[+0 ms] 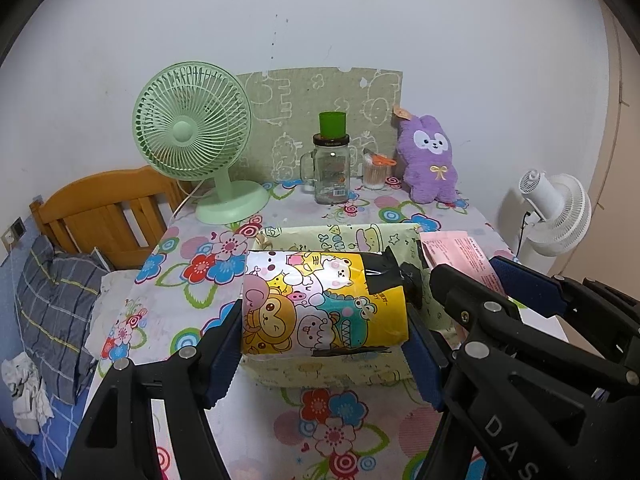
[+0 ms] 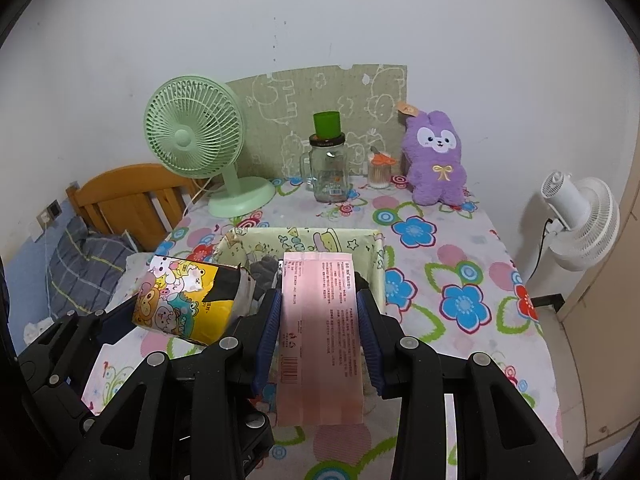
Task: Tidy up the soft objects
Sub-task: 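Lift the tissue pack and pink packet and carry both over the box, then lower the tissue pack and pink packet into the box and open both grippers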
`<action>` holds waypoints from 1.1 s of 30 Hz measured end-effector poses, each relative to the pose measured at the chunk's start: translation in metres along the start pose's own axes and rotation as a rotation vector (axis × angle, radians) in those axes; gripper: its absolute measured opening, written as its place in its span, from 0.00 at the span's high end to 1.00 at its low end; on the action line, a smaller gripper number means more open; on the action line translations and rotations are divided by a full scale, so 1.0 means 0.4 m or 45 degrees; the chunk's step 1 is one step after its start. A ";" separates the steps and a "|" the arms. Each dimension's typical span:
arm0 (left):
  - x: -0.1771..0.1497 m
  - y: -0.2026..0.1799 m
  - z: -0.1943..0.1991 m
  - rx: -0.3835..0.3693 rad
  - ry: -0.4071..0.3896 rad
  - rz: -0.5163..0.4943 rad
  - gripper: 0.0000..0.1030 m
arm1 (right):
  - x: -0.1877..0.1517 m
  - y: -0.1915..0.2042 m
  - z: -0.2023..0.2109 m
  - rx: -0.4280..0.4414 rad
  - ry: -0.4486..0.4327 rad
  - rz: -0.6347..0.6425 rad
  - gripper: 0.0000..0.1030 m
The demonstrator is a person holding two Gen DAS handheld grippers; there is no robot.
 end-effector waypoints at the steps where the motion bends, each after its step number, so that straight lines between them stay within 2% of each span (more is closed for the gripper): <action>1: 0.005 0.002 -0.005 0.000 0.001 0.001 0.28 | 0.006 0.000 -0.006 0.000 0.001 0.001 0.60; 14: 0.057 0.011 -0.079 -0.016 0.027 0.013 0.28 | 0.060 -0.013 -0.082 0.005 0.022 -0.005 0.60; 29: 0.065 0.018 -0.189 -0.088 0.122 0.050 0.26 | 0.081 -0.014 -0.182 0.037 0.083 0.013 0.60; 33: 0.061 0.023 -0.205 -0.098 0.155 0.064 0.20 | 0.083 -0.011 -0.203 0.049 0.093 0.019 0.60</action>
Point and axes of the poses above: each gripper's, at about its wrist camera, not at the fingertips, and z roughly against the way its jaws point, y to its left, x to its top, the point moved 8 cm from there along -z, roughly the way its jaws point, and after that the axes turned 14 degrees about y, right-handed, at the moved point
